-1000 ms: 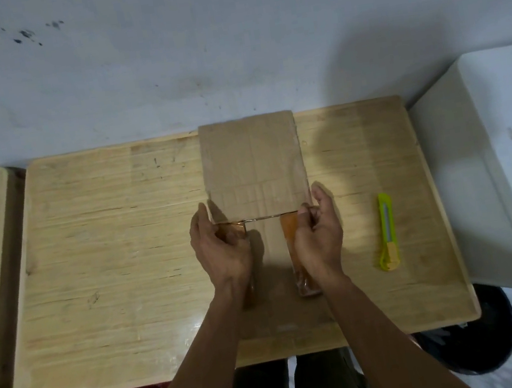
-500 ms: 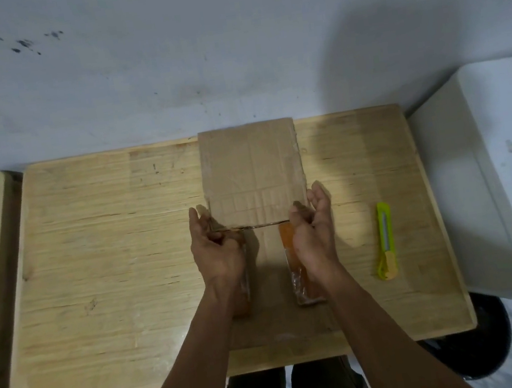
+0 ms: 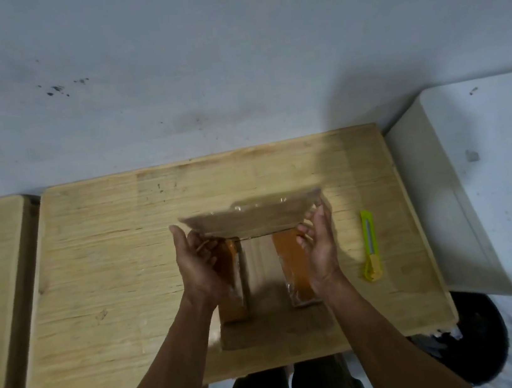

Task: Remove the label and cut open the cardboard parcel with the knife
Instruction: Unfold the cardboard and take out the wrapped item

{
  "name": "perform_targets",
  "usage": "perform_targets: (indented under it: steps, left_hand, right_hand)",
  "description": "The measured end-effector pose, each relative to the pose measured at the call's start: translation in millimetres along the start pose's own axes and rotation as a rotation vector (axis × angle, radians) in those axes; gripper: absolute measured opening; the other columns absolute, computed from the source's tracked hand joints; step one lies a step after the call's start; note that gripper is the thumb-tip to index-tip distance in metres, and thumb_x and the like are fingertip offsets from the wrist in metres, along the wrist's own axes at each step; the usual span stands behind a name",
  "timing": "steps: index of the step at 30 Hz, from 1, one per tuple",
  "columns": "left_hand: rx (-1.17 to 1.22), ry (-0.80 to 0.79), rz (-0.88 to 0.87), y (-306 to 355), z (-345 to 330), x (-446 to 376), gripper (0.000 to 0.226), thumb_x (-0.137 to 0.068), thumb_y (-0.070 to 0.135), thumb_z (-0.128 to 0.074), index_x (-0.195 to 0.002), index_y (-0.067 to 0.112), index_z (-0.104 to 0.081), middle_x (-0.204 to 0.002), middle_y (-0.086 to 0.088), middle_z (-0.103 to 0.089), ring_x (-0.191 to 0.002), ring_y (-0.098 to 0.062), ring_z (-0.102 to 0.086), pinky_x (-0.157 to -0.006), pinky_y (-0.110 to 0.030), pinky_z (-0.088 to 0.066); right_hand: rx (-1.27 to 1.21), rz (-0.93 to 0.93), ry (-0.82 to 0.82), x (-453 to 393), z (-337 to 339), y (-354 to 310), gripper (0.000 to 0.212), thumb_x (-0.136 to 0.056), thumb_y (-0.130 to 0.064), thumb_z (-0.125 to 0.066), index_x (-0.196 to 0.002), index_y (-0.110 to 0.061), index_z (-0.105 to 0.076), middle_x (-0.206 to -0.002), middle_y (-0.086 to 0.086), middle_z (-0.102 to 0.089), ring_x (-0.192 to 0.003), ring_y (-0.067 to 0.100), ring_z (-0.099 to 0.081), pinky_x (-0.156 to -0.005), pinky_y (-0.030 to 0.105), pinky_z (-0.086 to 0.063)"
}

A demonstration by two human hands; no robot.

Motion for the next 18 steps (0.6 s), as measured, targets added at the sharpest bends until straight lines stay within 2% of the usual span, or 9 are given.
perform_targets:
  steps: [2, 4, 7, 9, 11, 14, 16, 18]
  left_hand:
    - [-0.036, -0.093, 0.014, 0, -1, 2, 0.067, -0.098, 0.062, -0.026, -0.100, 0.006, -0.064, -0.077, -0.002, -0.073, -0.069, -0.012, -0.071, -0.056, -0.018, -0.054]
    - [-0.121, -0.161, -0.004, 2, 0, 2, 0.067, -0.100, 0.057, -0.030, -0.097, 0.000, -0.065, -0.071, -0.002, -0.073, -0.068, -0.009, -0.069, -0.054, -0.014, -0.051]
    - [-0.199, -0.244, 0.007, 8, 2, 6, 0.063, -0.101, 0.049, -0.036, -0.099, -0.008, -0.064, -0.085, -0.011, -0.076, -0.079, -0.015, -0.072, -0.070, -0.022, -0.055]
    - [-0.237, -0.264, 0.018, 8, 5, 10, 0.060, -0.100, 0.045, -0.042, -0.101, -0.011, -0.063, -0.097, -0.022, -0.073, -0.090, -0.026, -0.071, -0.083, -0.032, -0.051]
    - [-0.288, -0.293, 0.012, 10, 6, 15, 0.056, -0.101, 0.040, -0.045, -0.102, -0.013, -0.064, -0.107, -0.028, -0.068, -0.098, -0.032, -0.068, -0.090, -0.038, -0.048]
    - [-0.423, -0.330, -0.017, 13, 12, 16, 0.036, -0.101, 0.028, -0.051, -0.098, 0.001, -0.074, -0.102, -0.016, -0.072, -0.101, -0.029, -0.066, -0.092, -0.039, -0.051]
    - [-0.499, -0.375, 0.009, 13, 12, 20, 0.019, -0.097, 0.014, -0.059, -0.099, 0.014, -0.077, -0.104, -0.004, -0.073, -0.104, -0.019, -0.066, -0.093, -0.031, -0.052]
    - [-0.585, -0.398, -0.001, 16, 12, 18, 0.021, -0.096, 0.007, -0.058, -0.102, 0.011, -0.077, -0.101, 0.004, -0.074, -0.100, -0.014, -0.068, -0.089, -0.028, -0.054]
  right_hand:
    - [0.014, -0.003, -0.051, 5, 3, 0, 0.060, -0.084, -0.060, -0.045, -0.141, -0.040, -0.046, -0.144, -0.008, -0.047, -0.123, 0.018, -0.044, -0.102, 0.037, -0.034]
    - [0.041, -0.016, -0.118, 7, 8, 0, 0.062, -0.077, -0.065, -0.054, -0.134, -0.042, -0.054, -0.144, -0.007, -0.049, -0.131, 0.021, -0.043, -0.108, 0.041, -0.033]
    - [0.085, -0.047, -0.214, 8, 16, 0, 0.060, -0.072, -0.064, -0.062, -0.130, -0.045, -0.058, -0.141, 0.002, -0.050, -0.137, 0.025, -0.042, -0.112, 0.048, -0.034]
    - [0.139, -0.065, -0.288, 9, 18, 0, 0.057, -0.072, -0.059, -0.060, -0.128, -0.048, -0.059, -0.147, 0.003, -0.049, -0.138, 0.020, -0.042, -0.115, 0.053, -0.031]
    - [0.177, -0.105, -0.346, 9, 20, 4, 0.056, -0.069, -0.053, -0.061, -0.125, -0.051, -0.060, -0.148, 0.005, -0.048, -0.140, 0.019, -0.041, -0.118, 0.055, -0.025]
    - [0.305, -0.106, -0.435, 11, 23, 7, 0.058, -0.074, -0.050, -0.057, -0.131, -0.051, -0.054, -0.152, 0.000, -0.044, -0.141, 0.012, -0.038, -0.120, 0.049, -0.025]
    - [0.388, -0.091, -0.480, 13, 24, 8, 0.062, -0.076, -0.050, -0.054, -0.138, -0.046, -0.050, -0.153, -0.006, -0.043, -0.142, 0.008, -0.036, -0.121, 0.046, -0.024]
    - [0.452, -0.084, -0.515, 13, 24, 7, 0.068, -0.074, -0.050, -0.053, -0.141, -0.037, -0.049, -0.154, -0.008, -0.041, -0.142, 0.007, -0.035, -0.122, 0.041, -0.023]
Point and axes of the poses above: each hand's wrist, its own x-axis away from the middle knuckle, its own z-axis out of the back of the hand, y = z × x, the point moved 8 cm from there along -x, towards the middle knuckle
